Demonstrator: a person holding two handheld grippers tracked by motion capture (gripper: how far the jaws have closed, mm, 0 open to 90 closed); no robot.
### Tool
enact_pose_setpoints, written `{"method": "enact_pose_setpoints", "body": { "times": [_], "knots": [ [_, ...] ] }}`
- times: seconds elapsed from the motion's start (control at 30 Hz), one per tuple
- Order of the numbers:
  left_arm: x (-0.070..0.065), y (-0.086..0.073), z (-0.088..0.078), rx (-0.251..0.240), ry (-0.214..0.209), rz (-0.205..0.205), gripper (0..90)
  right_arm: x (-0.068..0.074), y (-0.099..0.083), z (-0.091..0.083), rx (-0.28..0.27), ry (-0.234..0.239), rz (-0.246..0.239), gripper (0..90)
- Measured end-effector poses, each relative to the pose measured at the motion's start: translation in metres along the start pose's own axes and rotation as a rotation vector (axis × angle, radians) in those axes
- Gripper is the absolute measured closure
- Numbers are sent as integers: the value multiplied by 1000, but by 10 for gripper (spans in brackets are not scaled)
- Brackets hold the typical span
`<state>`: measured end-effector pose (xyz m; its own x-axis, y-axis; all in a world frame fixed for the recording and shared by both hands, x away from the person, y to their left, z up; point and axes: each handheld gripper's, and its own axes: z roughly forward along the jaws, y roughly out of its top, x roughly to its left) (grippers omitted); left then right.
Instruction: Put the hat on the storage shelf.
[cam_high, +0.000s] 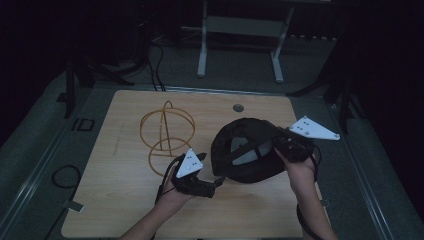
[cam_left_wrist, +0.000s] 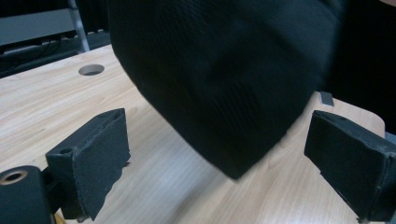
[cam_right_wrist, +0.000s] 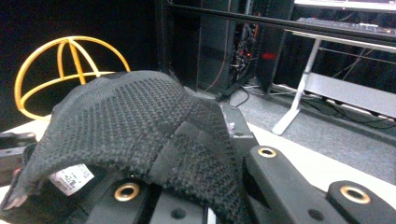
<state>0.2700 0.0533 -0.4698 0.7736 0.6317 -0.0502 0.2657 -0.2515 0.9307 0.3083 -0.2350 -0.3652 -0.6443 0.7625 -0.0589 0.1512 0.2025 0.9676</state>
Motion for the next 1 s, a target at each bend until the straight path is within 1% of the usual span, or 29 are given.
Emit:
{"method": "enact_pose_setpoints", "body": {
  "times": [0.07,0.13,0.17,0.2,0.27,0.3,0.37,0.4,0.43,0.47,0.5,0.57,0.6,0.63,0.67,0.7,0.73,0.77,0.83,0.9,0.97,1.0],
  "knots": [
    [1,4,3,-4,-3,-3,86,1,1,-1,-5,11,-2,888],
    [4,7,5,-18,1,-10,137,3,2,-3,-11,25,-5,887],
    [5,8,6,-16,1,-19,158,4,3,-5,-14,36,-9,888],
    [6,9,7,-23,-3,-22,166,4,4,-6,-22,49,-5,888],
    [8,11,7,-34,1,-36,232,5,5,-8,-26,67,-9,888],
    [8,11,8,-38,-6,-40,256,5,6,-9,-28,69,-13,888],
    [9,12,9,-44,1,-47,320,5,5,-10,-26,75,-19,888],
    [10,12,9,-51,4,-51,363,5,5,-11,-26,74,-22,888],
    [11,12,10,-50,19,-54,404,5,4,-12,-25,80,-20,888],
    [11,11,11,-56,23,-68,453,5,3,-12,-25,76,-18,888],
    [12,11,11,-59,23,-75,533,5,2,-12,-20,76,-19,888],
    [10,12,12,-64,55,-56,660,6,0,-12,-9,70,-32,887],
    [10,12,12,-73,69,-58,741,7,-1,-12,-3,70,-35,887],
    [9,13,12,-68,86,-58,813,8,-2,-12,3,70,-40,888],
    [9,15,12,-65,88,-59,869,8,-3,-11,7,70,-42,887],
    [8,16,12,-61,89,-58,876,9,-4,-11,12,70,-44,887],
    [7,17,12,-63,107,-55,879,10,-5,-11,13,64,-45,887],
    [7,18,12,-58,114,-46,881,9,-6,-12,10,68,-38,886],
    [5,21,11,-61,114,-52,883,10,-8,-14,12,65,-35,886],
    [5,23,10,-59,109,-47,885,10,-12,-17,10,63,-29,884],
    [3,25,10,-64,117,-36,887,8,-16,-20,6,57,-14,880],
    [2,26,9,-65,110,-39,887,7,-18,-22,5,55,-6,876]
  ]
}}
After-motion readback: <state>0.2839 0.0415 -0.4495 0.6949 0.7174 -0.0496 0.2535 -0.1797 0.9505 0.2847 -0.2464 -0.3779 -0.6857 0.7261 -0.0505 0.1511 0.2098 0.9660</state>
